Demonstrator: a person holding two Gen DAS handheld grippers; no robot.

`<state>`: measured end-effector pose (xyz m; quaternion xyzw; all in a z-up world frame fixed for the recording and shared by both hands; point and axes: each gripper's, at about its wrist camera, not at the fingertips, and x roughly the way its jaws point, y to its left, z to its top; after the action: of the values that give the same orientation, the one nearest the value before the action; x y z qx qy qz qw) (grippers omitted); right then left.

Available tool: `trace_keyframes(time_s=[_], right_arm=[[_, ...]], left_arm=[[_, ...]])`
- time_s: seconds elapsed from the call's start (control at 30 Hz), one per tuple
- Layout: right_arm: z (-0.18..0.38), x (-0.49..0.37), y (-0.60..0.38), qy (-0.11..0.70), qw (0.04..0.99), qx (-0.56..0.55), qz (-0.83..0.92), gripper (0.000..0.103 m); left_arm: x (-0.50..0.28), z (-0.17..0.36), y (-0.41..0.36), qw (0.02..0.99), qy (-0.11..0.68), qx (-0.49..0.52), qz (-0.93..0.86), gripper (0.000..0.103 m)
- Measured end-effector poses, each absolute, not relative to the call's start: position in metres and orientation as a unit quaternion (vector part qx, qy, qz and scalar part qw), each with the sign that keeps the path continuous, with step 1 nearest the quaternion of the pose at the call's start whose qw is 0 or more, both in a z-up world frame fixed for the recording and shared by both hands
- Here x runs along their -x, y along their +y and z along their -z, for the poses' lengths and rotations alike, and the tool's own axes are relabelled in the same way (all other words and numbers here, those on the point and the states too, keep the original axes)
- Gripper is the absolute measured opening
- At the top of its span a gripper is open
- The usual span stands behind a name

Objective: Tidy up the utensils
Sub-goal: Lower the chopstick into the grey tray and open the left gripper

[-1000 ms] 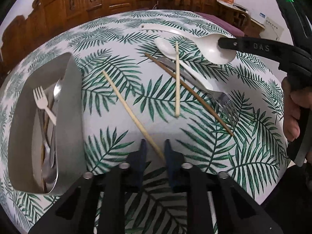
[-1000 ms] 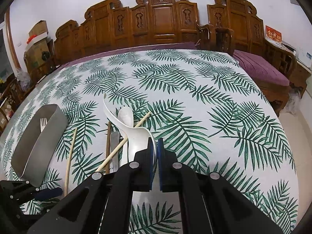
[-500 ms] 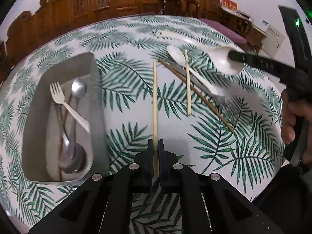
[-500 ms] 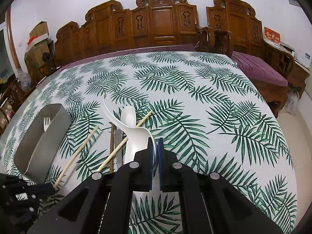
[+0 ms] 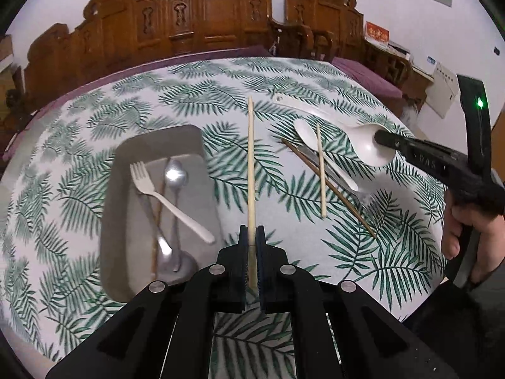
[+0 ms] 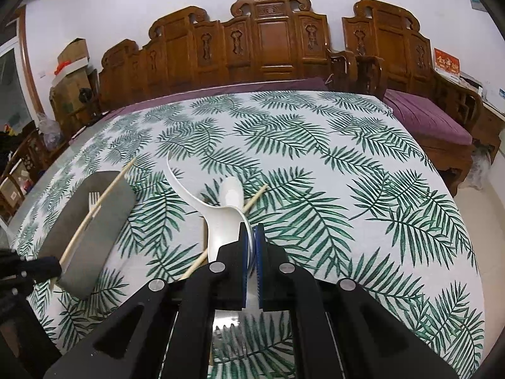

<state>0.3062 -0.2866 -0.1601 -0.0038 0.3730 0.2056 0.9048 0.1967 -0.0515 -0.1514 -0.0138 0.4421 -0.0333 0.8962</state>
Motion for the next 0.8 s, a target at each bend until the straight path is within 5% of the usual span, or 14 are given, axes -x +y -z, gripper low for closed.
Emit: trace_keyframes(time_s=[0.8], right_arm=[[0.155,-0.289,-0.264,0.369,0.901,0.026,-0.224,0.005]], left_arm=[[-0.200,0.178,0.019,0.880,0.475,0.025,-0.020,0.004]])
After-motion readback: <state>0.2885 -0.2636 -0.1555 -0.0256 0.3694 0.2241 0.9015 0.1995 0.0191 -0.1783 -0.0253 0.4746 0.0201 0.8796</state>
